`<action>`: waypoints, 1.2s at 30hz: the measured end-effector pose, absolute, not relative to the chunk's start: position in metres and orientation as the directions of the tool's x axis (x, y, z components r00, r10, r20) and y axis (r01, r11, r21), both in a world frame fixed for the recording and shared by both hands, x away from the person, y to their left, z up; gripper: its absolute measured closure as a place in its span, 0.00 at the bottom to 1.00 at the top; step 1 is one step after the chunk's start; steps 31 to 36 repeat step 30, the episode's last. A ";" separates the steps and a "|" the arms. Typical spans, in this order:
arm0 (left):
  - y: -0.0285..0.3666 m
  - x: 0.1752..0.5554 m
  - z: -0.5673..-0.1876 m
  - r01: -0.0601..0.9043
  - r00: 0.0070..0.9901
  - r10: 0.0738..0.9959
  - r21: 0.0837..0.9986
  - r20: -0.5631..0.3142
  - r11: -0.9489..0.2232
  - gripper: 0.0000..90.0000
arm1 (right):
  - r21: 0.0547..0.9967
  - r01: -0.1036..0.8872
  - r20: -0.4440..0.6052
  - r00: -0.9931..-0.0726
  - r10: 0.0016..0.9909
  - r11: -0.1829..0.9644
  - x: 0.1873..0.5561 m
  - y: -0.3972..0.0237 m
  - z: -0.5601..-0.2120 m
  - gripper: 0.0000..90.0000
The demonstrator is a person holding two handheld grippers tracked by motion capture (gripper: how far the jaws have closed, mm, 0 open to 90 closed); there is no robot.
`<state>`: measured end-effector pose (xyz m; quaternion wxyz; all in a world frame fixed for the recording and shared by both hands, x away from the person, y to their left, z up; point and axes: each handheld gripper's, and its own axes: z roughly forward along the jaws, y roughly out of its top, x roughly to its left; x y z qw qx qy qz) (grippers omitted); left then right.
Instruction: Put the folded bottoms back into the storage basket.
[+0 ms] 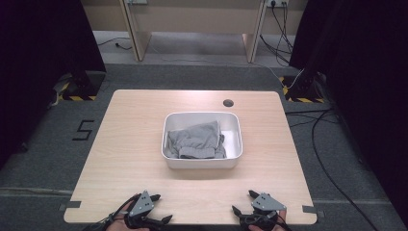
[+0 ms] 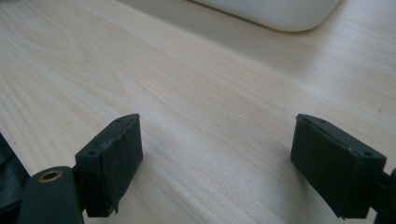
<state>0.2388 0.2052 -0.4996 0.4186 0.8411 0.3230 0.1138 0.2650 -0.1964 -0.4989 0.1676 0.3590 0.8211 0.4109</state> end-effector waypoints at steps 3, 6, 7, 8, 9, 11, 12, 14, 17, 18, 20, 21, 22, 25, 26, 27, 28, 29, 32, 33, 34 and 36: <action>0.204 0.236 -0.500 0.443 0.766 0.638 0.781 -0.074 -0.441 0.16 | 0.805 0.442 0.018 -0.686 0.728 0.397 0.264 -0.197 -0.500 0.20; 0.204 0.236 -0.501 0.439 0.767 0.638 0.784 -0.072 -0.438 0.16 | 0.811 0.436 0.019 -0.685 0.728 0.390 0.263 -0.198 -0.502 0.19; 0.204 0.236 -0.501 0.437 0.768 0.636 0.785 -0.072 -0.440 0.16 | 0.815 0.431 0.017 -0.686 0.727 0.388 0.263 -0.198 -0.502 0.19; 0.204 0.236 -0.501 0.436 0.770 0.634 0.785 -0.072 -0.441 0.16 | 0.816 0.431 0.020 -0.687 0.727 0.385 0.262 -0.198 -0.503 0.19; 0.205 0.236 -0.501 0.435 0.771 0.633 0.785 -0.071 -0.441 0.16 | 0.817 0.429 0.021 -0.689 0.725 0.385 0.262 -0.199 -0.503 0.19; 0.205 0.236 -0.501 0.434 0.771 0.633 0.786 -0.072 -0.440 0.16 | 0.821 0.425 0.022 -0.692 0.722 0.382 0.262 -0.199 -0.504 0.18; 0.205 0.236 -0.501 0.434 0.771 0.633 0.786 -0.072 -0.440 0.16 | 0.821 0.424 0.022 -0.692 0.721 0.382 0.262 -0.199 -0.504 0.18; 0.205 0.236 -0.501 0.434 0.771 0.633 0.786 -0.072 -0.440 0.16 | 0.822 0.424 0.024 -0.692 0.721 0.380 0.262 -0.198 -0.504 0.18; 0.205 0.236 -0.502 0.434 0.771 0.632 0.787 -0.072 -0.440 0.15 | 0.823 0.422 0.023 -0.693 0.721 0.379 0.262 -0.198 -0.504 0.18; 0.205 0.236 -0.502 0.434 0.771 0.632 0.787 -0.072 -0.439 0.15 | 0.823 0.422 0.023 -0.693 0.721 0.379 0.262 -0.198 -0.504 0.18; 0.205 0.236 -0.502 0.432 0.772 0.631 0.787 -0.072 -0.440 0.15 | 0.824 0.421 0.023 -0.694 0.720 0.380 0.262 -0.198 -0.504 0.18; 0.205 0.236 -0.502 0.432 0.772 0.631 0.787 -0.072 -0.440 0.15 | 0.824 0.421 0.023 -0.694 0.720 0.379 0.262 -0.198 -0.504 0.18; 0.205 0.236 -0.502 0.432 0.773 0.631 0.788 -0.072 -0.439 0.15 | 0.824 0.422 0.025 -0.693 0.720 0.378 0.262 -0.198 -0.504 0.18; 0.205 0.236 -0.502 0.432 0.773 0.630 0.788 -0.072 -0.439 0.15 | 0.824 0.421 0.023 -0.694 0.720 0.379 0.262 -0.198 -0.504 0.18; 0.205 0.236 -0.502 0.431 0.773 0.630 0.788 -0.072 -0.439 0.15 | 0.824 0.422 0.025 -0.693 0.720 0.378 0.262 -0.198 -0.505 0.18; 0.205 0.236 -0.502 0.431 0.773 0.630 0.789 -0.072 -0.438 0.15 | 0.824 0.422 0.025 -0.693 0.720 0.378 0.262 -0.198 -0.505 0.18; 0.205 0.236 -0.502 0.430 0.773 0.630 0.789 -0.072 -0.438 0.15 | 0.824 0.422 0.024 -0.693 0.720 0.378 0.262 -0.198 -0.505 0.18; 0.205 0.236 -0.502 0.431 0.773 0.630 0.789 -0.072 -0.438 0.15 | 0.824 0.421 0.023 -0.694 0.720 0.379 0.262 -0.198 -0.505 0.18; 0.205 0.236 -0.502 0.431 0.774 0.629 0.788 -0.073 -0.439 0.15 | 0.824 0.421 0.025 -0.694 0.720 0.378 0.262 -0.198 -0.505 0.18; 0.205 0.236 -0.502 0.431 0.774 0.629 0.788 -0.073 -0.439 0.15 | 0.824 0.421 0.025 -0.694 0.720 0.378 0.262 -0.198 -0.505 0.18; 0.205 0.236 -0.502 0.431 0.774 0.629 0.788 -0.073 -0.439 0.15 | 0.824 0.421 0.025 -0.694 0.720 0.378 0.262 -0.198 -0.505 0.18; 0.205 0.236 -0.502 0.431 0.774 0.629 0.788 -0.073 -0.439 0.15 | 0.824 0.421 0.025 -0.694 0.720 0.378 0.262 -0.198 -0.505 0.18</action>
